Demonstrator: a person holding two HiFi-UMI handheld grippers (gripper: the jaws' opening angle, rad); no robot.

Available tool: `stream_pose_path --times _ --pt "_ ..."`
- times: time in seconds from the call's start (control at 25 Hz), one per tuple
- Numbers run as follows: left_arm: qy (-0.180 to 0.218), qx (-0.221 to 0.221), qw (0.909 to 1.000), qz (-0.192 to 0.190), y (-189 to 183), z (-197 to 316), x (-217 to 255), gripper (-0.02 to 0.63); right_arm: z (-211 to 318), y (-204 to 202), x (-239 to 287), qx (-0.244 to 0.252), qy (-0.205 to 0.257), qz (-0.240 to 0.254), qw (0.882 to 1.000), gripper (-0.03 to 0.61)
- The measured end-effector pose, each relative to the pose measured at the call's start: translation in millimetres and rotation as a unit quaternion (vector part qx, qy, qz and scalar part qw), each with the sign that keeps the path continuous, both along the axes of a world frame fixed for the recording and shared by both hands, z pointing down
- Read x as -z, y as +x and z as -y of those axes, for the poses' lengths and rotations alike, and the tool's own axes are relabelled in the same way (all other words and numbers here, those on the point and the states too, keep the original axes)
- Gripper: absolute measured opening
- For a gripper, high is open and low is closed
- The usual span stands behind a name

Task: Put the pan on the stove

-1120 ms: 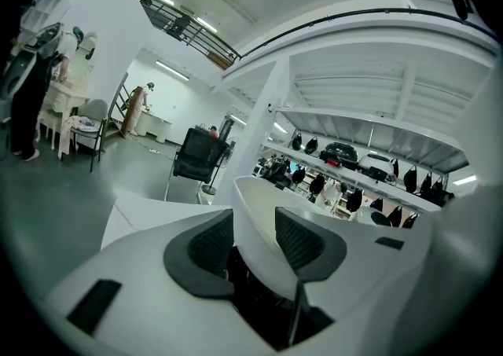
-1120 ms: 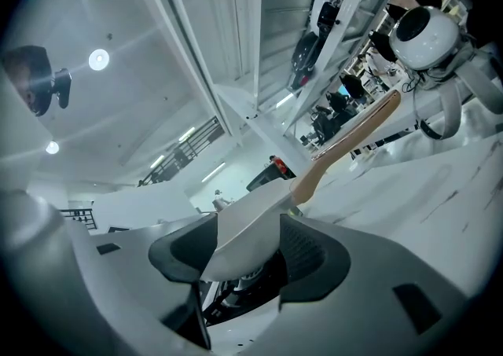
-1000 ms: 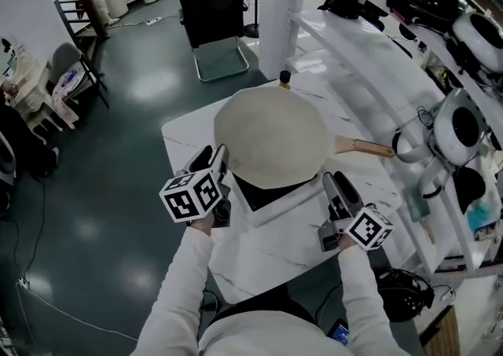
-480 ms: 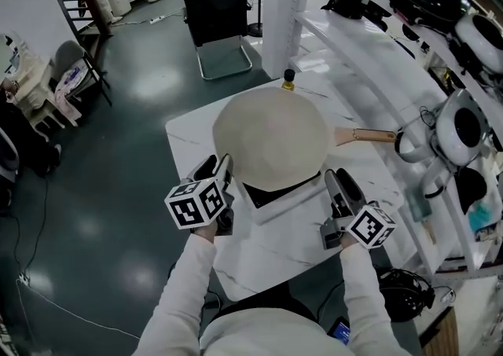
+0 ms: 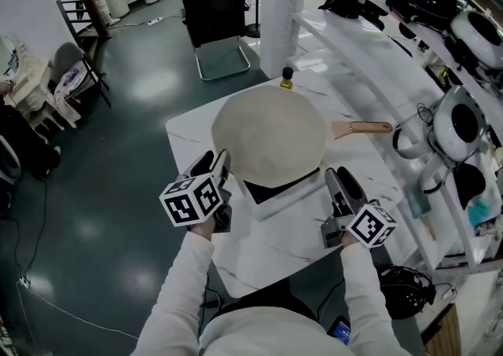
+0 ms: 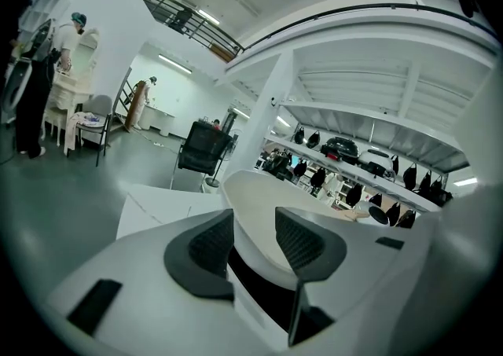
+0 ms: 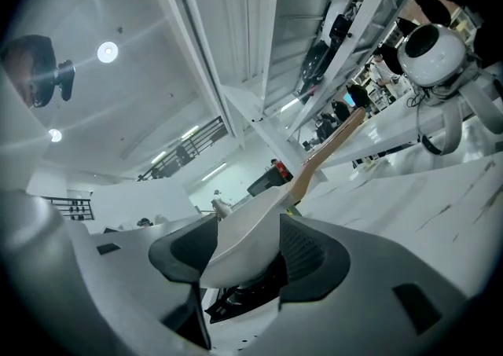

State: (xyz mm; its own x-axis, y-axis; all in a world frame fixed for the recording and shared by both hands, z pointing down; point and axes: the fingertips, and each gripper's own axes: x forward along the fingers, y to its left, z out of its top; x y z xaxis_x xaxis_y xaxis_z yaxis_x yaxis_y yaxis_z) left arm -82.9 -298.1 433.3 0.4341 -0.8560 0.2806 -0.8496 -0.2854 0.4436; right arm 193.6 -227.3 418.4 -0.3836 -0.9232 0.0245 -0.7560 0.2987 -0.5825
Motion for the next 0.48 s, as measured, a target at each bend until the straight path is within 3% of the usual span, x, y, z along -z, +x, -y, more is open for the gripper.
stream_pose_path --times 0.28,0.48 --pt "0.052 -0.009 0.9977 0.042 3 -9 18 0.148 -7 -9 6 0.006 0.01 -0.05 0.999 0.258" --pt "0.073 -0.022 0.9955 0.058 5 -18 26 0.11 -16 -23 19 0.012 0.028 -0.105 0.994 0.191"
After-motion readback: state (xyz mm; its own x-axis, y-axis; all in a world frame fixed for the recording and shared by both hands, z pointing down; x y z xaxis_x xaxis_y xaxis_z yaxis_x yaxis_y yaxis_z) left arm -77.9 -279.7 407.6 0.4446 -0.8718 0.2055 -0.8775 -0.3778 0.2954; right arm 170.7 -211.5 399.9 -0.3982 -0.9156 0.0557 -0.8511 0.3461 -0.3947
